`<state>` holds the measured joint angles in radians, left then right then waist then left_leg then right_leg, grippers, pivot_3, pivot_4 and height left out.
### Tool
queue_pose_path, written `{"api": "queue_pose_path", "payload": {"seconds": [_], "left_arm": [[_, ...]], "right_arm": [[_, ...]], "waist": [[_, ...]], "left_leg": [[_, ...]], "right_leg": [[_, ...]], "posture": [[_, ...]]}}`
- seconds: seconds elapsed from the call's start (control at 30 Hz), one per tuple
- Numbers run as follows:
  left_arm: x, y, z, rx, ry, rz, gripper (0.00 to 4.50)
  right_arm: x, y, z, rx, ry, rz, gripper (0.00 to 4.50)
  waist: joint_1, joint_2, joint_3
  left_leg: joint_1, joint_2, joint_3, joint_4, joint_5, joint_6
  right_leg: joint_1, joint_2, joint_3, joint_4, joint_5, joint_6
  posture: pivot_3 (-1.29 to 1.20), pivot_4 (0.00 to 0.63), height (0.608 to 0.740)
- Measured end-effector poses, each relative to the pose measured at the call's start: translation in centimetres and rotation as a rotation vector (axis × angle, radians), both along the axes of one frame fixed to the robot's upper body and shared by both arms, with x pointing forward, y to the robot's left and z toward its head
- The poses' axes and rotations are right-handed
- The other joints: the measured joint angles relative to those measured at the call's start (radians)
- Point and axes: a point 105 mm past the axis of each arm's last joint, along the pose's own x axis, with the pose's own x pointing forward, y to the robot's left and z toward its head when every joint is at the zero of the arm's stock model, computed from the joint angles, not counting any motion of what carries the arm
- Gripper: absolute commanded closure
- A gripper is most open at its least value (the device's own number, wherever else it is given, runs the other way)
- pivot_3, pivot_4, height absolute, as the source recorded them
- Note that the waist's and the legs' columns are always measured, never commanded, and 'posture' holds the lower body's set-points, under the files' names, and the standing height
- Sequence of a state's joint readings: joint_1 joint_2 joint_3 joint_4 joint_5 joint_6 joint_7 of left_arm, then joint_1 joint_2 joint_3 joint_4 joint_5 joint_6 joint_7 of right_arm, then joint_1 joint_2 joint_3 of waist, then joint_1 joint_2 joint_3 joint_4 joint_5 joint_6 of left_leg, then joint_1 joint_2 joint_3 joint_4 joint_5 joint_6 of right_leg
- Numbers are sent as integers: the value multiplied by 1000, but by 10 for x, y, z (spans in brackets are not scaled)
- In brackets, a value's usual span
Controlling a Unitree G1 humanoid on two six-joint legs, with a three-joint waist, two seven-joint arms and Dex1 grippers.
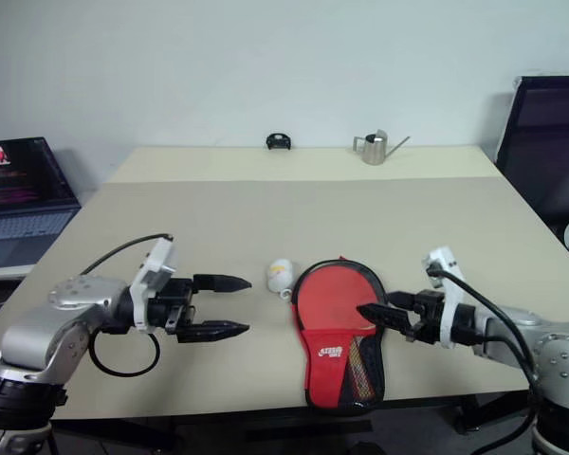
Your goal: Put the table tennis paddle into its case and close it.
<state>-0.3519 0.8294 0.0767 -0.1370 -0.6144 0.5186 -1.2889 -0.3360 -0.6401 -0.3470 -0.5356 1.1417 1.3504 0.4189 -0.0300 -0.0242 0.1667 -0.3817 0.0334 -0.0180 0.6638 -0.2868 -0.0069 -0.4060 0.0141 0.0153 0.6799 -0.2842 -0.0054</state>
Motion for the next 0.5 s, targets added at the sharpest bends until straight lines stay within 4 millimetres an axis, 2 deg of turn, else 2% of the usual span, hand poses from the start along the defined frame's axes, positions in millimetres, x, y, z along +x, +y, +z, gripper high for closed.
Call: {"api": "queue_pose_path", "payload": {"seconds": [0.13, 0.4, 0.5], "left_arm": [[9, 6, 7, -12, -31, 60, 0], [13, 15, 14, -28, -67, 131, 0], [12, 20, 16, -30, -79, 166, 0]], "right_arm": [[9, 11, -5, -117, -110, 46, 22], [5, 37, -12, -216, -222, 252, 22], [12, 48, -11, -198, -245, 283, 22]], "waist": [[-1, 0, 0], [0, 0, 0], [-4, 0, 1]], "left_leg": [[0, 0, 1, 0, 0, 0], [0, 1, 1, 0, 0, 0], [1, 2, 1, 0, 0, 0]], "right_leg": [[0, 0, 1, 0, 0, 0], [0, -1, 1, 0, 1, -2], [0, -1, 1, 1, 2, -4]], "posture": [[0, 150, 740], [0, 150, 740], [0, 150, 740]]}}
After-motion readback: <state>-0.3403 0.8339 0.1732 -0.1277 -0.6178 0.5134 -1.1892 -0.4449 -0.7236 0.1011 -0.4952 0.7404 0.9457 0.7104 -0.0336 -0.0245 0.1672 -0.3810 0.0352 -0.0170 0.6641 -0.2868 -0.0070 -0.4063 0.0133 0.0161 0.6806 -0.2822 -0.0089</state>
